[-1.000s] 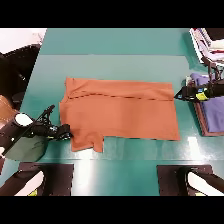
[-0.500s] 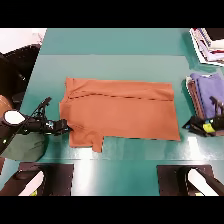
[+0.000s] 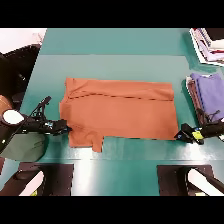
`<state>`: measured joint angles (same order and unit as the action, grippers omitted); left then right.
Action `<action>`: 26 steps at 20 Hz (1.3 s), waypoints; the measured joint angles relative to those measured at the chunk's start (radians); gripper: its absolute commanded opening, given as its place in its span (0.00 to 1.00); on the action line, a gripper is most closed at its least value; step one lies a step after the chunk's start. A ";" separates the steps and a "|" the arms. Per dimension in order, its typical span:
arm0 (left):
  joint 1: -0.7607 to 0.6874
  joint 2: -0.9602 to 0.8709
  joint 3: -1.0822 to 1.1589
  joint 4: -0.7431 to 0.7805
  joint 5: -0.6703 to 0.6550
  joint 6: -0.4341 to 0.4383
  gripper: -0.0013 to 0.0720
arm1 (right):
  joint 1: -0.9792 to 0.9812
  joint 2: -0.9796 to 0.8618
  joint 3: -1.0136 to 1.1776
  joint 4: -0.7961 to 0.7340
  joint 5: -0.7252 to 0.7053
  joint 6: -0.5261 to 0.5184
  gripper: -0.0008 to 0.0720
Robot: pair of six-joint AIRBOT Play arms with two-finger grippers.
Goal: Fold the shirts.
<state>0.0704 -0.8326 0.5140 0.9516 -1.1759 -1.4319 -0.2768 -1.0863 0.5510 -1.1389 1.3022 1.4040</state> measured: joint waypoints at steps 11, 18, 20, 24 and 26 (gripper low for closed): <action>0.000 0.180 0.090 0.116 -0.279 -0.089 0.05 | 0.151 0.219 0.121 -0.173 0.186 -0.001 0.04; 0.000 0.025 0.270 0.118 -0.130 -0.055 0.05 | 0.208 0.124 0.320 -0.186 0.132 0.000 0.04; 0.000 -0.084 0.328 0.118 -0.063 -0.023 0.05 | 0.242 0.020 0.403 -0.186 0.085 0.000 0.04; -0.001 -0.331 0.480 0.117 0.053 0.026 0.05 | 0.281 -0.197 0.587 -0.184 0.031 0.011 0.04; -0.001 -0.443 0.564 0.117 0.096 0.047 0.05 | 0.287 -0.287 0.674 -0.167 0.016 0.015 0.04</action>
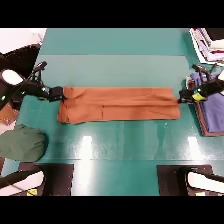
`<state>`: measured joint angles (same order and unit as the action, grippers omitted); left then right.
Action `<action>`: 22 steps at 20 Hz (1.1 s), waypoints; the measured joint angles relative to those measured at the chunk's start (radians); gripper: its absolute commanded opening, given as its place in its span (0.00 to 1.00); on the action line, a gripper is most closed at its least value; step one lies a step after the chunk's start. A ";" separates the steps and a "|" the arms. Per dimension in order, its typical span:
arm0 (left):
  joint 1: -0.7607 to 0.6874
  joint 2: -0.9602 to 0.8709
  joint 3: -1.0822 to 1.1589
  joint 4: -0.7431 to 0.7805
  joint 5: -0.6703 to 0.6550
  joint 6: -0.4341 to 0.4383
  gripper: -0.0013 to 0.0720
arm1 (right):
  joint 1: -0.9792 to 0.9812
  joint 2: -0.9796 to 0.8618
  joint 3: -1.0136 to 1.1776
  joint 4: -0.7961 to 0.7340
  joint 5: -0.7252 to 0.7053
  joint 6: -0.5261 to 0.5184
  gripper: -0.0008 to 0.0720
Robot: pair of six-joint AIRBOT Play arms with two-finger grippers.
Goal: Fold the shirts.
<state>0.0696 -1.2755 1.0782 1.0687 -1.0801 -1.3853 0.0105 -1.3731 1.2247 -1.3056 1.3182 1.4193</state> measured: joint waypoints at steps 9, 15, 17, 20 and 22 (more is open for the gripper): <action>0.001 -0.196 0.165 -0.001 0.083 0.019 0.99 | -0.003 -0.270 0.282 0.153 -0.021 0.003 0.55; 0.000 -0.203 0.191 -0.005 0.026 -0.012 0.07 | -0.103 -0.270 0.277 0.238 0.050 -0.042 0.56; 0.000 -0.203 0.193 -0.012 0.000 -0.014 0.05 | -0.156 -0.252 0.217 0.248 0.069 -0.055 0.78; -0.004 -0.203 0.196 -0.049 -0.020 -0.018 0.05 | -0.224 -0.251 0.112 0.292 0.082 -0.087 0.81; -0.031 -0.203 0.196 -0.070 -0.023 -0.019 0.05 | -0.245 -0.272 0.047 0.354 0.080 -0.123 0.81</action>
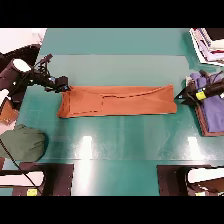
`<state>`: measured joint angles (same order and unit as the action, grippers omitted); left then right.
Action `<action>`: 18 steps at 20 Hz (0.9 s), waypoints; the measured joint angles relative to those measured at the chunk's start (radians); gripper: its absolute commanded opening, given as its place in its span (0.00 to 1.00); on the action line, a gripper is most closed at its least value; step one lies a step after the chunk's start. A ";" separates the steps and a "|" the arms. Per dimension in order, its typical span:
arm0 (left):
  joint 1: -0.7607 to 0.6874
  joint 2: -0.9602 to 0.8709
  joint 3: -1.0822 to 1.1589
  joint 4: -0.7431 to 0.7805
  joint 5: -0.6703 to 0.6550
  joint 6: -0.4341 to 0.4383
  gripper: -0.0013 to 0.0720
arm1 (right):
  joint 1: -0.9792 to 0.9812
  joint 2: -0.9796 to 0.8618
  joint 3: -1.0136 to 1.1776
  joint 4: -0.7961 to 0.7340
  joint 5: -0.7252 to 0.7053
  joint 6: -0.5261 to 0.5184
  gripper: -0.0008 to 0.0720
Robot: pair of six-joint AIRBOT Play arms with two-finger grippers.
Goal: Fold the shirts.
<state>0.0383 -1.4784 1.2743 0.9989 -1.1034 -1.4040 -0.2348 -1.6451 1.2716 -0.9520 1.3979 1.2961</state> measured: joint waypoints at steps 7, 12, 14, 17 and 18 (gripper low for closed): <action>-0.191 -0.002 0.000 -0.024 0.126 -0.040 0.05 | 0.055 -0.064 -0.060 0.156 -0.101 -0.101 0.04; -0.330 -0.051 0.052 -0.035 0.240 -0.079 0.05 | 0.103 -0.035 0.053 0.191 -0.066 -0.130 0.04; -0.377 -0.101 0.100 -0.038 0.251 -0.085 0.05 | 0.126 0.008 0.099 0.192 -0.050 -0.129 0.04; -0.435 -0.193 0.177 -0.039 0.248 -0.102 0.05 | 0.178 0.088 0.165 0.198 -0.034 -0.104 0.04; -0.451 -0.222 0.199 -0.040 0.241 -0.107 0.05 | 0.198 0.111 0.187 0.198 -0.032 -0.097 0.04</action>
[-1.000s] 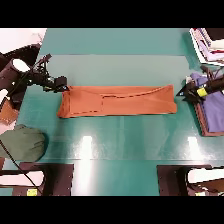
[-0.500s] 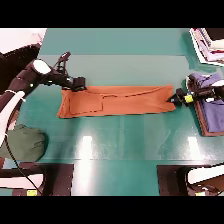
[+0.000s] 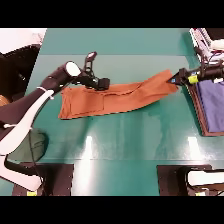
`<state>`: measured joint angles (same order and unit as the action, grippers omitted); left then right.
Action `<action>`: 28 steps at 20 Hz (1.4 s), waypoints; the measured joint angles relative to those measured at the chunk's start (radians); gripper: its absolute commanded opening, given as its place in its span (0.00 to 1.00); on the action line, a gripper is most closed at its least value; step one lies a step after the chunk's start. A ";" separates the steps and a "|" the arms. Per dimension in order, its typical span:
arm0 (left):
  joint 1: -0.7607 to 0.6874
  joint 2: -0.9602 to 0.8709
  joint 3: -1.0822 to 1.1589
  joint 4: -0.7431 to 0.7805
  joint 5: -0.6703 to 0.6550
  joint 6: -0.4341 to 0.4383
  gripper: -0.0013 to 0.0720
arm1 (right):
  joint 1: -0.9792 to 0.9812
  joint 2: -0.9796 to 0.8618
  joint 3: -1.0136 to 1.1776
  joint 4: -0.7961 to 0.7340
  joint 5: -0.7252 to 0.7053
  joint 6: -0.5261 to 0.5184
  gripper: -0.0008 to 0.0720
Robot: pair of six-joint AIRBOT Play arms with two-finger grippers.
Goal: Fold the shirts.
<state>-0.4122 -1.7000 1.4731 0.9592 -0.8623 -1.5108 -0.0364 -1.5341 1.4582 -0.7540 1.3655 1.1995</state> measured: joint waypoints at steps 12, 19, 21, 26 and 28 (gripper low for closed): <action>-0.057 -0.151 0.083 -0.023 -0.058 -0.026 0.05 | 0.312 0.086 0.233 0.004 -0.047 0.078 0.04; 0.015 -0.074 0.097 0.003 -0.078 -0.004 0.05 | 0.462 0.055 0.253 0.077 -0.151 0.055 0.04; 0.082 -0.008 0.100 0.030 -0.084 -0.002 0.05 | 0.521 0.020 0.254 0.140 -0.195 0.027 0.04; 0.300 0.200 0.100 0.150 -0.120 0.001 0.05 | 0.727 -0.127 0.260 0.264 -0.395 -0.064 0.20; 0.385 0.274 0.101 0.185 -0.130 0.001 0.05 | 0.808 -0.207 0.297 0.290 -0.460 -0.113 0.58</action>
<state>-0.0277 -1.4258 1.5738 1.1439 -0.9920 -1.5097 0.7719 -1.7412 1.7554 -0.4644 0.9058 1.0866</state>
